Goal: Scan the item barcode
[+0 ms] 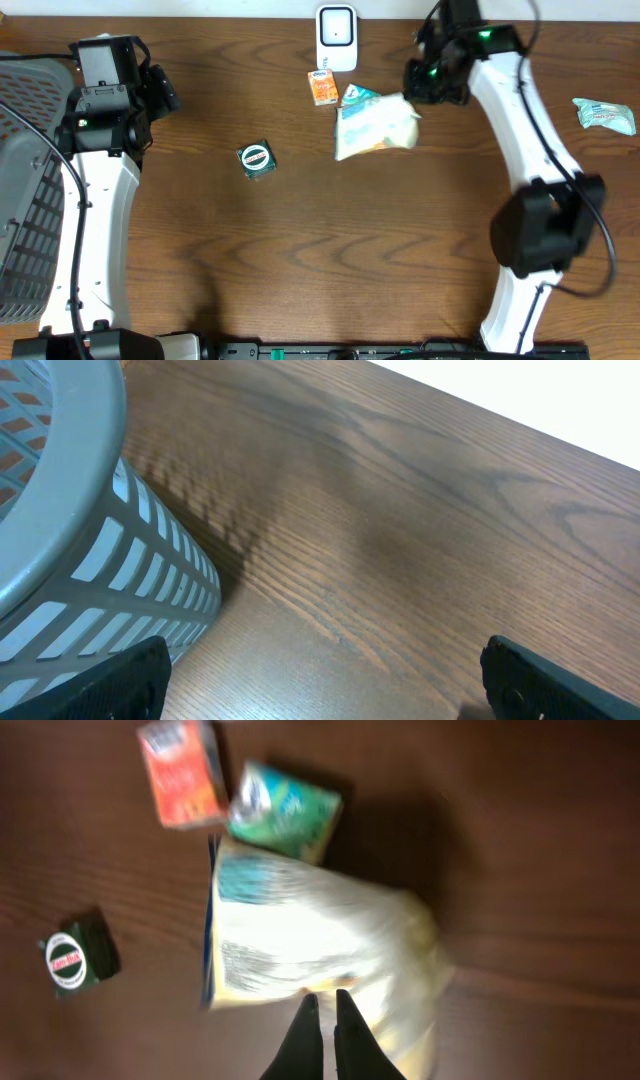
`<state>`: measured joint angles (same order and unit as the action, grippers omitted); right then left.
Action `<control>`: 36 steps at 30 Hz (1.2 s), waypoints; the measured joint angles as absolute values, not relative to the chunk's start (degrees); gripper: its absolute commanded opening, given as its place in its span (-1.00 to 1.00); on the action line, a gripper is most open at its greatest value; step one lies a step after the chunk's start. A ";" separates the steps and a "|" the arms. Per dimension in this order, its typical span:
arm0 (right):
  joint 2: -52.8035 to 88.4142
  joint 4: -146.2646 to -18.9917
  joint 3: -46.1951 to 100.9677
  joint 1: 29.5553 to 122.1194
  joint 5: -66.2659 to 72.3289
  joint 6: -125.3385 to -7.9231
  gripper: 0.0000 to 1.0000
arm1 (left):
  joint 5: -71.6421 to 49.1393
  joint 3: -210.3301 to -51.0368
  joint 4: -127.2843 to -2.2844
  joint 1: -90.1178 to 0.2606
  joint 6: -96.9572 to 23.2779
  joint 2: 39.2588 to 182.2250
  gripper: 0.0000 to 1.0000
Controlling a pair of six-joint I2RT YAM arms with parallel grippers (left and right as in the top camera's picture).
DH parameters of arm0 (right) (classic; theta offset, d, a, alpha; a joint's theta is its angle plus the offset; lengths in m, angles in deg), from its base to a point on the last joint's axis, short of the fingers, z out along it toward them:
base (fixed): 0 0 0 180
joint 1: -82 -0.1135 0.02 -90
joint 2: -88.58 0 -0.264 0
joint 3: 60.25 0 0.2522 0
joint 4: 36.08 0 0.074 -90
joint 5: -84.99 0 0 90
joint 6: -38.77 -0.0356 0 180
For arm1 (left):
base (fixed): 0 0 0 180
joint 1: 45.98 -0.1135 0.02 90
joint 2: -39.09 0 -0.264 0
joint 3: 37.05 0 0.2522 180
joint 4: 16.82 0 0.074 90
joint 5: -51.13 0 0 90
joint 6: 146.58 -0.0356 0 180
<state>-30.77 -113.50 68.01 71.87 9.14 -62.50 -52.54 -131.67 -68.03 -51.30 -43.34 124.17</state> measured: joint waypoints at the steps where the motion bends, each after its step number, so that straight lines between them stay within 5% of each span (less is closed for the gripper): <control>1: -29.24 -113.54 68.34 71.85 7.74 -61.06 -0.96 | -52.54 -131.67 -68.07 -51.30 -43.34 124.15 0.96; 3: -26.88 -113.89 69.01 71.67 4.42 -58.50 -0.63 | -52.54 -131.67 -68.05 -51.30 -43.34 124.15 0.96; 8: -26.55 -114.83 69.23 71.26 -2.03 -58.61 -0.53 | -52.54 -131.67 -68.05 -51.30 -43.34 124.17 0.96; 14: -28.21 -114.55 68.71 70.82 -0.85 -63.13 -0.98 | -52.54 -131.67 -68.05 -51.30 -43.34 124.17 0.95; 25: -34.97 -108.21 68.18 65.99 -0.45 -64.86 -0.98 | -52.54 -131.67 -68.05 -51.30 -43.34 124.15 0.96; 36: -45.72 -127.21 67.55 66.03 -5.94 -66.61 -0.98 | -52.54 -131.67 -68.05 -51.30 -43.34 124.15 0.96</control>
